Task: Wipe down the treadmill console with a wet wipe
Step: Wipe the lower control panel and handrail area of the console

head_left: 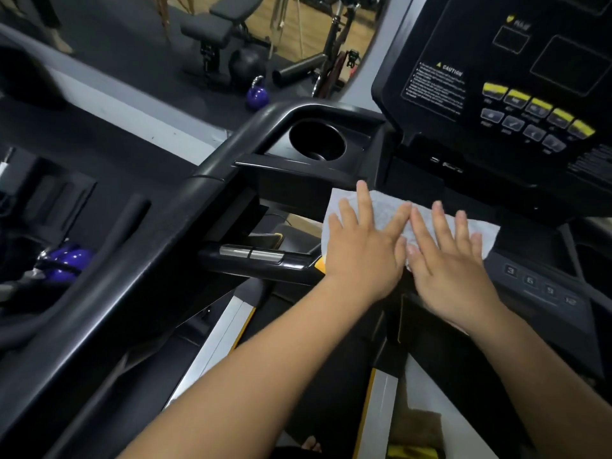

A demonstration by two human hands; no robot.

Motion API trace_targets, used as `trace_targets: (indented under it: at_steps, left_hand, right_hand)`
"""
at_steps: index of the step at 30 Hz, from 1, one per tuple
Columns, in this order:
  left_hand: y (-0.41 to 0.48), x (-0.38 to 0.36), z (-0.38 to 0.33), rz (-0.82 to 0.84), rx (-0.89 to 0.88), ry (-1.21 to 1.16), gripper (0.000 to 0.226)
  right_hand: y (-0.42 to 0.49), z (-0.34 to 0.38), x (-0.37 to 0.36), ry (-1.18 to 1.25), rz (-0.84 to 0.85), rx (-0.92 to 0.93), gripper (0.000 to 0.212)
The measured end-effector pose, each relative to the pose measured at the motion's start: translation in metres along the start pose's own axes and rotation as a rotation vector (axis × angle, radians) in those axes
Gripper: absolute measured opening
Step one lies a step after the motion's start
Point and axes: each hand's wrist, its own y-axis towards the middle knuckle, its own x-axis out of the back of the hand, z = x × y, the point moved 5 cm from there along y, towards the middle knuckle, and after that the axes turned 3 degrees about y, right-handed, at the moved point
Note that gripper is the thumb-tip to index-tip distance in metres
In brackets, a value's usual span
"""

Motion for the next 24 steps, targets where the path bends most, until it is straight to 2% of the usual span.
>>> trace_targets:
  at_steps: [6, 11, 14, 19, 24]
  left_hand:
    - [-0.034, -0.004, -0.002, -0.099, -0.111, 0.112, 0.055]
    - [-0.001, -0.001, -0.016, 0.001, -0.179, 0.132, 0.057]
    - [0.010, 0.000, -0.013, 0.016, -0.177, 0.148, 0.059]
    - [-0.027, -0.005, -0.001, -0.039, -0.164, 0.153, 0.060]
    - [-0.004, -0.004, -0.025, -0.032, -0.062, 0.165, 0.058]
  right_hand:
    - [-0.041, -0.017, -0.012, -0.073, 0.003, 0.030, 0.056]
    - [-0.020, -0.029, -0.002, 0.019, 0.013, -0.060, 0.053]
    - [-0.009, -0.014, -0.001, 0.061, -0.041, -0.091, 0.053]
    - [-0.042, -0.015, -0.015, -0.035, -0.080, 0.036, 0.057]
    - [-0.035, -0.041, -0.006, 0.012, -0.056, -0.048, 0.059]
